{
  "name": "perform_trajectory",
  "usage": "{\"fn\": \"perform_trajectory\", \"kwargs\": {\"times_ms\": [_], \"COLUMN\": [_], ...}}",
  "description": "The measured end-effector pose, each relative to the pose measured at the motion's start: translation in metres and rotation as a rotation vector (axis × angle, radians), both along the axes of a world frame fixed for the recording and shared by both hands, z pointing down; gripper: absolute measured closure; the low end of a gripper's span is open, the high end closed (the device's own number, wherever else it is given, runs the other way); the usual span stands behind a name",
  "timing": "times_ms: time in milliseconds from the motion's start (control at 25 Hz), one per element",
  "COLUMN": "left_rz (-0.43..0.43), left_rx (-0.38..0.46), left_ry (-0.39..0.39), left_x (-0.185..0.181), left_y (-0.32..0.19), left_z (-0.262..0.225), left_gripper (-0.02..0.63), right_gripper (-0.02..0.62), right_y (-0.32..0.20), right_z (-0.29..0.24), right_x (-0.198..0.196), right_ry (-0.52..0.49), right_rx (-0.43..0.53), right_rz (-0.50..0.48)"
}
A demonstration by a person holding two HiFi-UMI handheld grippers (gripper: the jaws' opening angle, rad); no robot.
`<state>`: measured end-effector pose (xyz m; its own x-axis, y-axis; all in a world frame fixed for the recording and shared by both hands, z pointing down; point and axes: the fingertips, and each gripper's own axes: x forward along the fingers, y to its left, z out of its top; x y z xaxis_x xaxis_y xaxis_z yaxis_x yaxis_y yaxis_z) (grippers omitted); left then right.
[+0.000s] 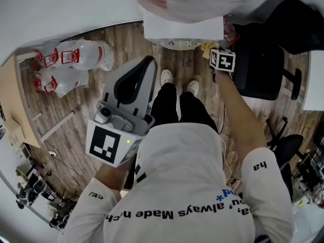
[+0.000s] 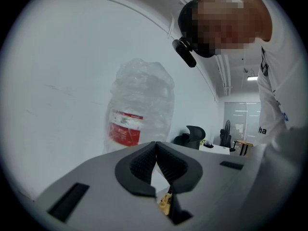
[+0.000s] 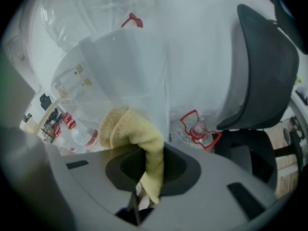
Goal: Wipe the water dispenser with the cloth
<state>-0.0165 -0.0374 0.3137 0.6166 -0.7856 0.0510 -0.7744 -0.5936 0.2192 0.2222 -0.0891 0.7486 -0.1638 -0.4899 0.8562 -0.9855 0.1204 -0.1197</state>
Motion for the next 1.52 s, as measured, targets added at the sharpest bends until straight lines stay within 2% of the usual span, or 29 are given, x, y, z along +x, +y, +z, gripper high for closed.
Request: {"fn": "perform_trajectory", "kwargs": {"times_ms": [1520], "left_rz": [0.009], "left_rx": [-0.083], "left_ry": [-0.042], "left_x": [0.013], "left_y": [0.003], "left_z": [0.137], "left_gripper": [0.586], "right_gripper": [0.534], "right_y": [-0.002], "right_z": [0.102], "right_x": [0.006], "right_ry": [-0.008], "right_rx": [-0.014], "right_rz": [-0.027]}}
